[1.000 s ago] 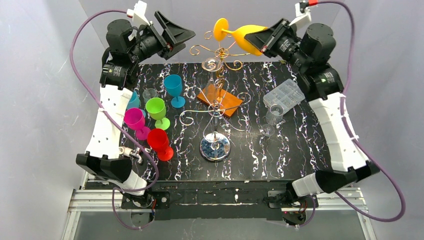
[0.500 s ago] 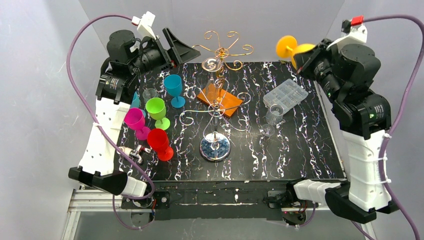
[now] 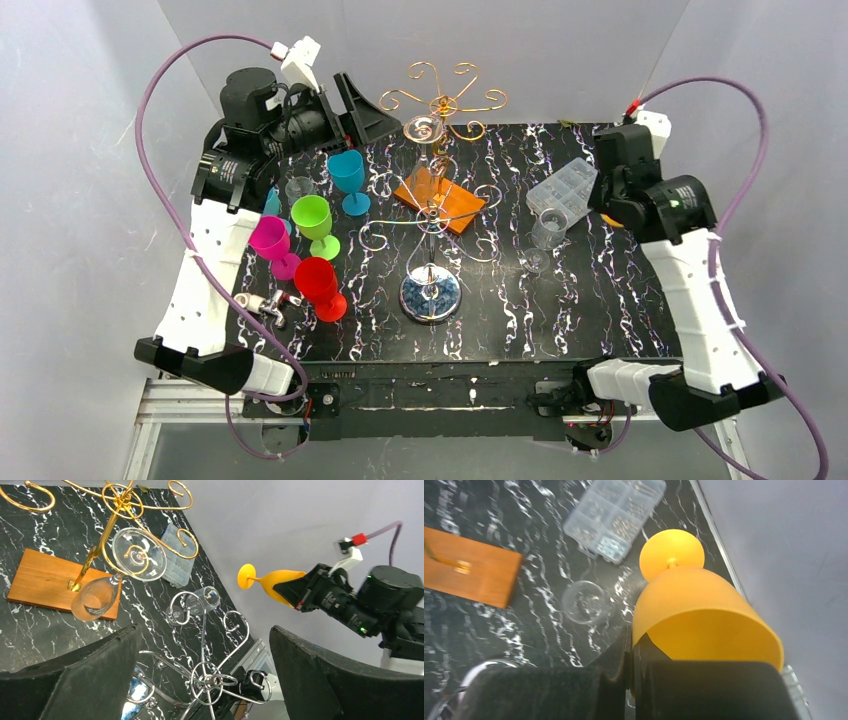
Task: Take the wine glass off the wine glass rack
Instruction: Place the wine glass at the center of the board.
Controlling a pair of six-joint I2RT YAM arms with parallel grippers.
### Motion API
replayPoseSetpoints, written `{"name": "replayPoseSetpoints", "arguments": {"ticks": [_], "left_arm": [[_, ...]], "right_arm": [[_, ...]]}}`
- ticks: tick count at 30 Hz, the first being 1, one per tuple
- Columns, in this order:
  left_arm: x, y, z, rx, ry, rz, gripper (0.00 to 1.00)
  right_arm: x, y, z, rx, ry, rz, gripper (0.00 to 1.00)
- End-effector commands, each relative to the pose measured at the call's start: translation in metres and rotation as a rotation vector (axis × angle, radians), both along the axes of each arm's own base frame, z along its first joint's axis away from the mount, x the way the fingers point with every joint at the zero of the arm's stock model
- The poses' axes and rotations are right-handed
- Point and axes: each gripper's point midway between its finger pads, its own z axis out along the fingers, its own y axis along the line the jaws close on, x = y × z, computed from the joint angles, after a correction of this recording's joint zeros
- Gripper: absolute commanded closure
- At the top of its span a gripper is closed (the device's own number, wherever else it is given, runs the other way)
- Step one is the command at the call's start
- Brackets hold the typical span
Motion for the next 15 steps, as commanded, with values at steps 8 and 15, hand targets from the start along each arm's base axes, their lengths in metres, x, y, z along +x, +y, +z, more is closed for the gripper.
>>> {"name": "replayPoseSetpoints", "arguments": {"ticks": [8, 15], "left_arm": [[-0.025, 0.022, -0.017, 0.133, -0.040, 0.039, 0.02], [-0.032, 0.020, -0.032, 0.141, -0.008, 0.017, 0.02]], "right_arm": [[0.024, -0.036, -0.100, 0.175, 0.261, -0.063, 0.99], [0.041, -0.050, -0.136, 0.269, 0.335, -0.093, 0.99]]}}
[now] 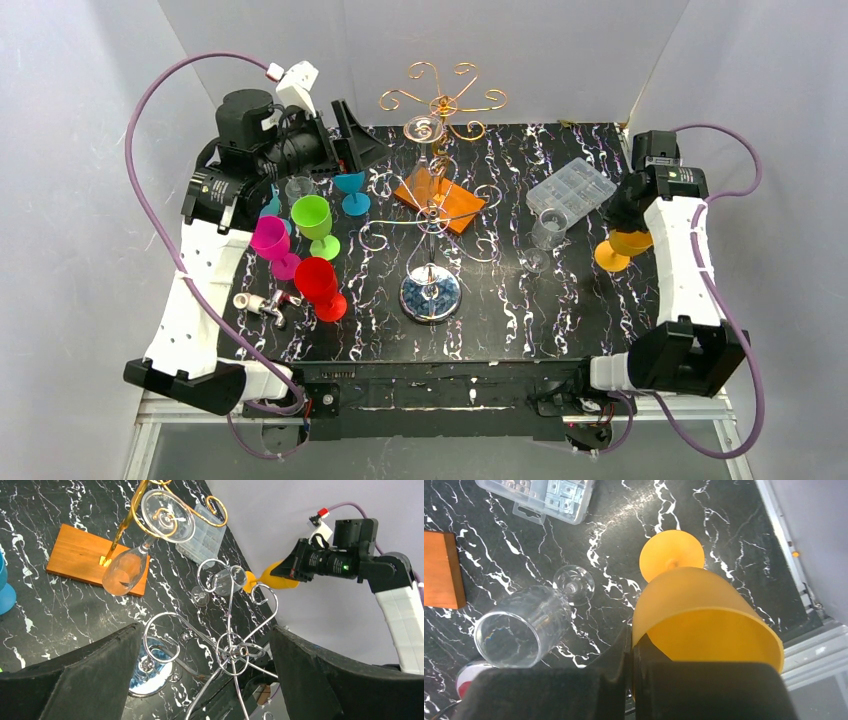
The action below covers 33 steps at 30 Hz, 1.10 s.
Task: Take the wine glass off the wine glass rack
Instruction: Place the wine glass at the center of the board.
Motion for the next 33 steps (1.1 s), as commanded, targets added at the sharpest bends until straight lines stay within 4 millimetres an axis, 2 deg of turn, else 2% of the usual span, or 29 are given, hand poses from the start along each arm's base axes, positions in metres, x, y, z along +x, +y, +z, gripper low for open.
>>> {"name": "replayPoseSetpoints", "arguments": {"ticks": [1, 10, 21, 29, 33], "left_arm": [[-0.012, 0.000, -0.001, 0.015, -0.016, -0.023, 0.02], [-0.010, -0.003, -0.009, 0.022, 0.002, -0.034, 0.02], [-0.005, -0.003, -0.016, 0.035, 0.018, -0.025, 0.02], [-0.001, -0.003, -0.018, 0.044, 0.023, -0.023, 0.02], [-0.001, -0.004, -0.021, 0.050, 0.031, -0.026, 0.02]], "right_arm": [[0.023, 0.006, -0.008, 0.070, -0.035, 0.042, 0.99], [0.043, 0.011, -0.044, 0.121, 0.025, 0.048, 0.99], [0.046, 0.007, -0.071, 0.107, 0.096, 0.047, 0.97], [0.047, 0.006, -0.077, 0.102, 0.112, 0.051, 0.85], [0.047, 0.005, -0.069, 0.099, 0.101, 0.052, 0.65]]}}
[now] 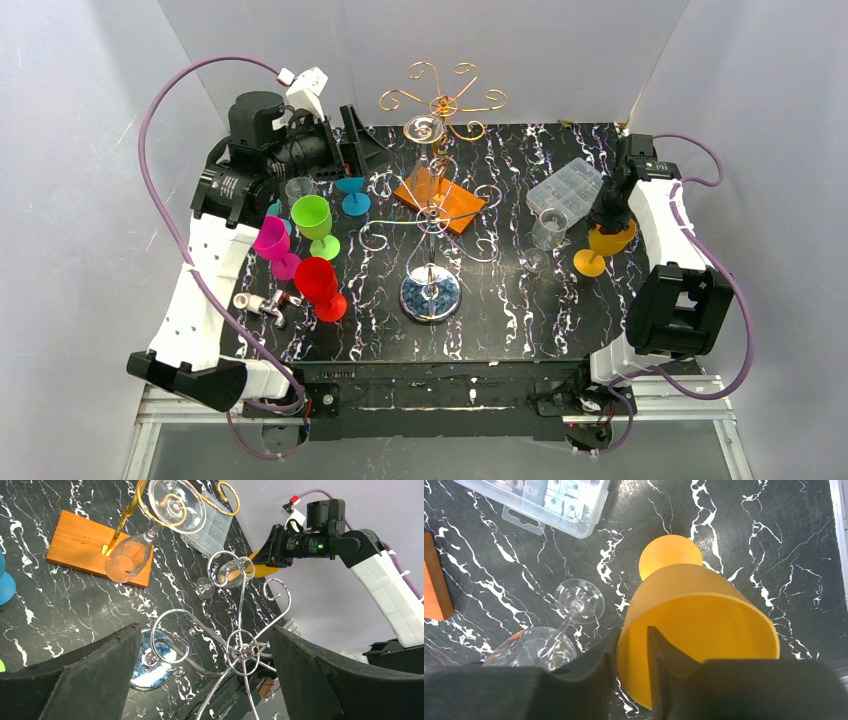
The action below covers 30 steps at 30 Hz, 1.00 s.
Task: Take the wine glass off the wine glass rack
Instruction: Place the wine glass at the center of the board.
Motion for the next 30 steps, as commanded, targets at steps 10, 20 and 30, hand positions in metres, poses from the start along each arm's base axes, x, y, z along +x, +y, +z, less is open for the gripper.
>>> {"name": "replayPoseSetpoints", "arguments": {"ticks": [10, 20, 30], "left_arm": [[0.001, -0.006, -0.004, 0.025, 0.004, -0.024, 0.02], [0.016, -0.009, -0.008, 0.067, 0.003, -0.004, 0.02], [0.062, -0.011, -0.004, 0.345, -0.139, 0.076, 0.02]], "right_arm": [[0.003, -0.017, 0.059, -0.090, -0.096, -0.030, 0.33], [-0.004, -0.016, 0.139, -0.109, -0.263, -0.019, 0.25], [0.012, 0.039, 0.193, -0.036, -0.418, 0.106, 0.19]]}}
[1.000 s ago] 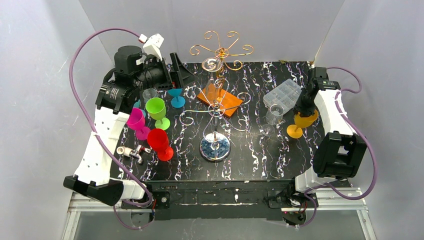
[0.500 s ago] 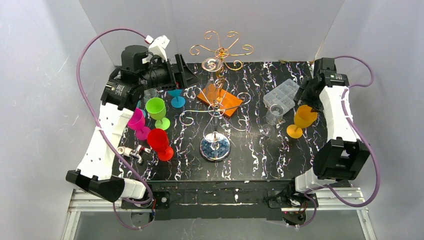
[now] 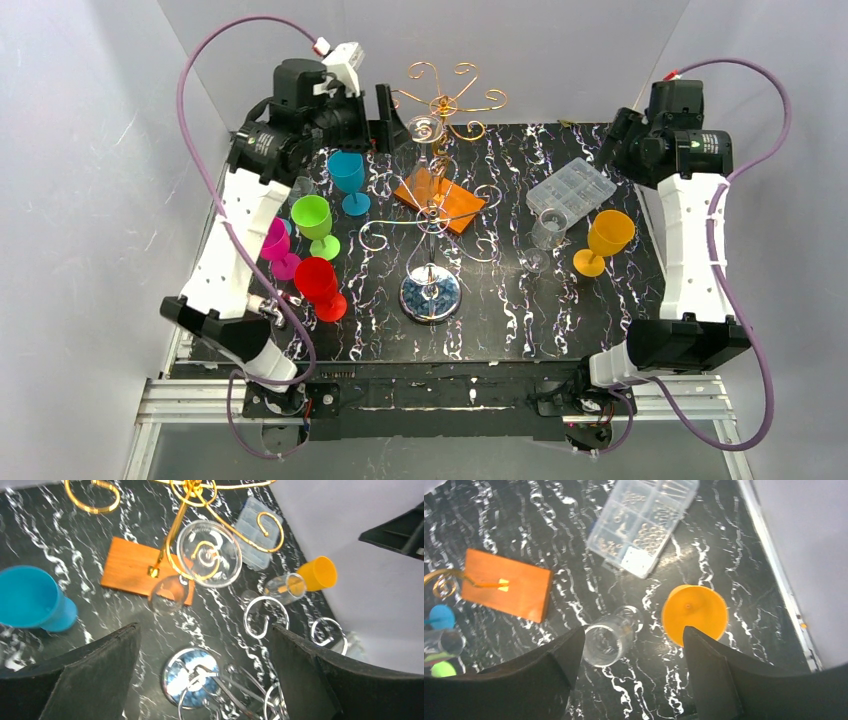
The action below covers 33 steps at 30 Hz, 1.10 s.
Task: Take the wine glass off the wine glass rack
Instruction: Place the wine glass at the center of the board, then pick up the wine glass from the wine rack.
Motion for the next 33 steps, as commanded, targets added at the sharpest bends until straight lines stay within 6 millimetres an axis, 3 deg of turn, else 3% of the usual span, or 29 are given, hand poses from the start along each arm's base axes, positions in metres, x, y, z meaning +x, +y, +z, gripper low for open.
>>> {"name": "replayPoseSetpoints", "arguments": {"ticks": [1, 8, 15, 33], "left_arm": [[0.013, 0.004, 0.007, 0.197, -0.123, 0.041, 0.02], [0.030, -0.017, 0.008, 0.367, -0.242, 0.042, 0.02], [0.044, -0.038, 0.002, 0.427, -0.282, 0.040, 0.02], [0.065, -0.061, -0.024, 0.535, -0.300, 0.046, 0.04]], "right_arm": [[0.002, 0.040, 0.022, 0.021, -0.060, 0.091, 0.18], [0.015, 0.077, 0.033, 0.030, -0.108, 0.159, 0.11], [0.021, 0.085, 0.049, 0.048, -0.161, 0.182, 0.02], [0.022, 0.089, 0.055, 0.054, -0.194, 0.200, 0.01]]}}
